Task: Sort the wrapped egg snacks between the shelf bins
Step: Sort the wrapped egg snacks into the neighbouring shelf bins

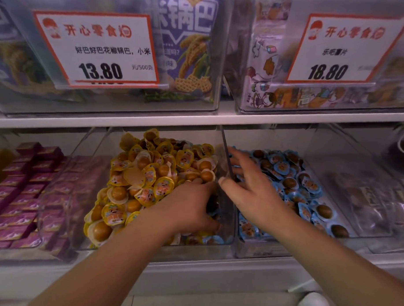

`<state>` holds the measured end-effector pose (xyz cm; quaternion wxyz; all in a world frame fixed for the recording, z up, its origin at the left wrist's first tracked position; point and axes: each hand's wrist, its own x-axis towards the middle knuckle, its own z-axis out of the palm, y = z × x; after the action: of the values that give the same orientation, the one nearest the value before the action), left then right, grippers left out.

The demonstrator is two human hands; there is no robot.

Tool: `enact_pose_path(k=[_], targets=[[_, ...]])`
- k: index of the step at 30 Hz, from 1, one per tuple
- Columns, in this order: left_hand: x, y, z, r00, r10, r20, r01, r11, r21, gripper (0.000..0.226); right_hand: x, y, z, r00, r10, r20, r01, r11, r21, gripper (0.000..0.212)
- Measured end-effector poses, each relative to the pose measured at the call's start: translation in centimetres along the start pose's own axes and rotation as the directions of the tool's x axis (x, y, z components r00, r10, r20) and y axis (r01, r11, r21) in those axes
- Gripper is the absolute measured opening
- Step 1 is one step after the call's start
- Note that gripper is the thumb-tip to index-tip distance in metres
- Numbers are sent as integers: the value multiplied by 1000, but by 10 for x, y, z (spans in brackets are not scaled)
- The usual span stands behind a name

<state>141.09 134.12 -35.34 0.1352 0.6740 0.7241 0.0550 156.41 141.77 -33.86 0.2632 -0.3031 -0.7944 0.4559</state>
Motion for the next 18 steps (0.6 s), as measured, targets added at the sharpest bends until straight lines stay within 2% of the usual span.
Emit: enact_pose_path(k=[5, 9, 12, 15, 18], targets=[[-1, 3, 12, 988, -25, 153, 46, 989, -140, 107, 1, -2, 1, 1000, 14, -5, -14, 1000, 10, 71], [1, 3, 4, 991, 7, 134, 17, 985, -173, 97, -1, -1, 1, 1000, 14, -14, -14, 1000, 23, 70], [-3, 2, -1, 986, 27, 167, 21, 959, -282, 85, -2, -2, 1, 1000, 7, -21, -6, 1000, 27, 66], [-8, 2, -1, 979, 24, 205, 55, 928, -368, 84, -1, -3, 2, 1000, 5, -27, -4, 1000, 22, 66], [-7, 5, 3, 979, -10, 201, 70, 954, -293, 90, 0, -1, 3, 999, -4, -39, 5, 1000, 13, 69]])
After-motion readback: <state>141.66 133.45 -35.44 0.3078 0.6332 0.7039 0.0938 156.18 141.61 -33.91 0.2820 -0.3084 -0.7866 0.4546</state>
